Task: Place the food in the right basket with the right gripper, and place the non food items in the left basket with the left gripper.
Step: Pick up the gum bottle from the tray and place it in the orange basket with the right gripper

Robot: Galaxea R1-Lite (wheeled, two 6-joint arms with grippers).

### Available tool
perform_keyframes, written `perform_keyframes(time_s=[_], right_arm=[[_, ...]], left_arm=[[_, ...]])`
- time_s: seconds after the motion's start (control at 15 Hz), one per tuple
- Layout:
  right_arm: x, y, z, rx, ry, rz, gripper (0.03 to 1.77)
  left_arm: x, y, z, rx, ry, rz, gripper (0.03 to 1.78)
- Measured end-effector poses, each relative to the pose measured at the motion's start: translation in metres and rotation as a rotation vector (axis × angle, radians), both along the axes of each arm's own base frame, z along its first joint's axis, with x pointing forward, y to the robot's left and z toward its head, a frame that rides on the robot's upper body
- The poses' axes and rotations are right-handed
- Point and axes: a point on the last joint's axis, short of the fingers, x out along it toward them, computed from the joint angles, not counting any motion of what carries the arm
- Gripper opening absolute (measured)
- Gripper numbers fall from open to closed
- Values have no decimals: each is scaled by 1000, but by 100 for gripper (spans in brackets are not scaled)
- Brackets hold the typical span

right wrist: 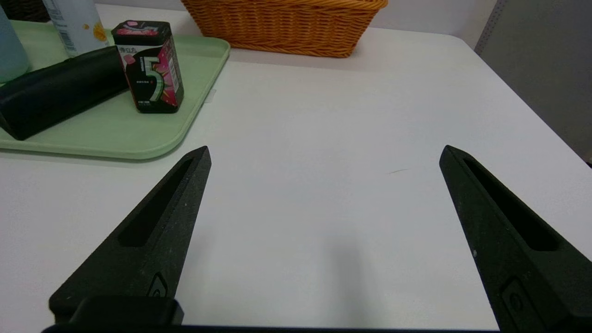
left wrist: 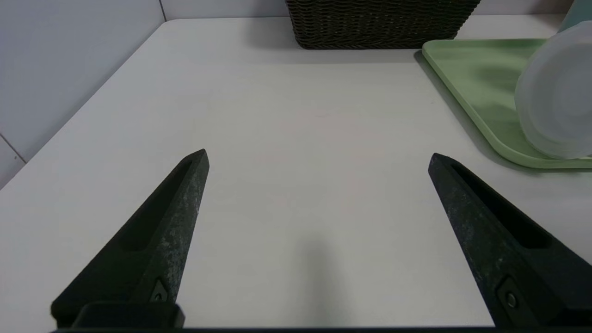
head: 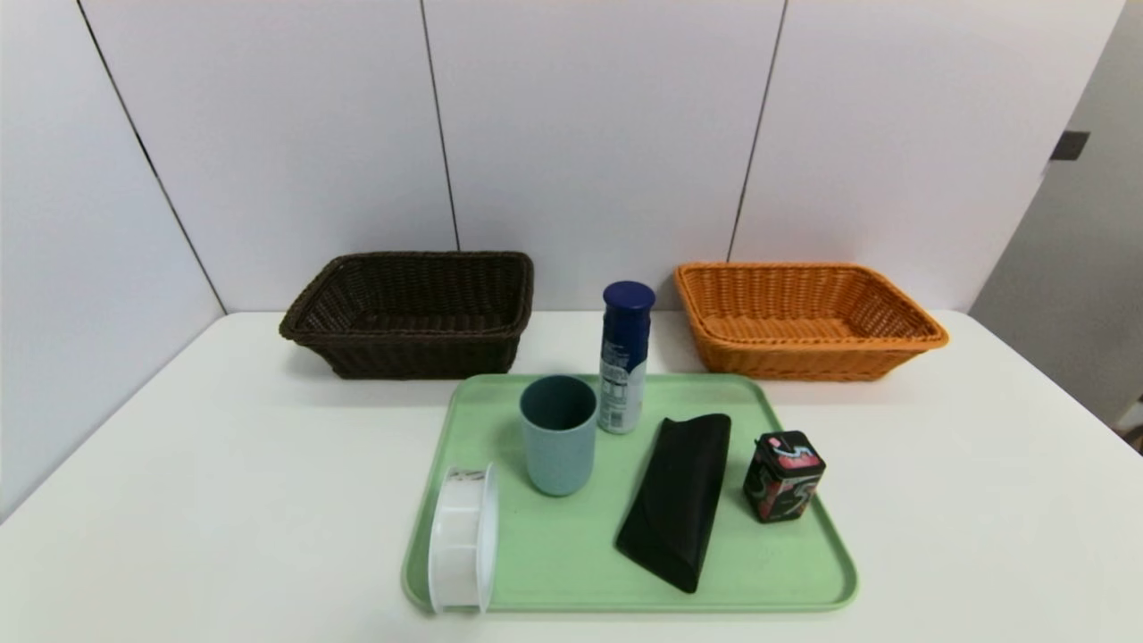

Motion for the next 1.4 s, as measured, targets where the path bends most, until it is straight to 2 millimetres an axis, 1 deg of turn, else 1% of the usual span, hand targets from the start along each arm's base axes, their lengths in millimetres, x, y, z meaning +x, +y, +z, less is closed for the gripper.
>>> perform_keyframes(time_s=[0.27, 0.33, 0.4, 0.47, 0.53, 0.67, 0.8, 0.87, 1.0, 1.13, 1.27, 1.4], right_arm=[[0, 0, 0, 27, -1, -10, 171], [0, 0, 0, 25, -1, -18, 171], [0, 0, 1, 21, -2, -15, 171], [-2, 0, 6, 18, -14, -13, 171], [-4, 0, 15, 15, -18, -13, 171], [-9, 0, 41, 13, -13, -13, 171], [-10, 0, 73, 19, 38, -14, 171], [-8, 0, 89, 20, 72, -8, 171], [6, 0, 121, 24, 148, 14, 171], [29, 1, 152, 28, 221, 29, 171], [59, 1, 180, 35, 308, 49, 171], [94, 5, 200, 64, 403, 85, 171]], left_arm=[[0, 0, -1, 5, 17, 1, 169], [-2, 0, 3, 10, 19, 1, 169], [-6, 0, 11, 12, 15, -2, 169], [-11, 0, 19, 13, 19, -5, 169], [-17, 0, 29, 16, 28, -15, 169], [-28, -1, 48, 36, 68, -39, 169], [-29, -1, 70, 45, 95, -45, 169], [-27, -1, 86, 45, 98, -46, 169], [-19, -1, 114, 41, 118, -48, 169], [-4, -1, 138, 38, 158, -53, 169], [14, -2, 150, 35, 231, -68, 169], [34, -2, 156, 33, 309, -79, 169]])
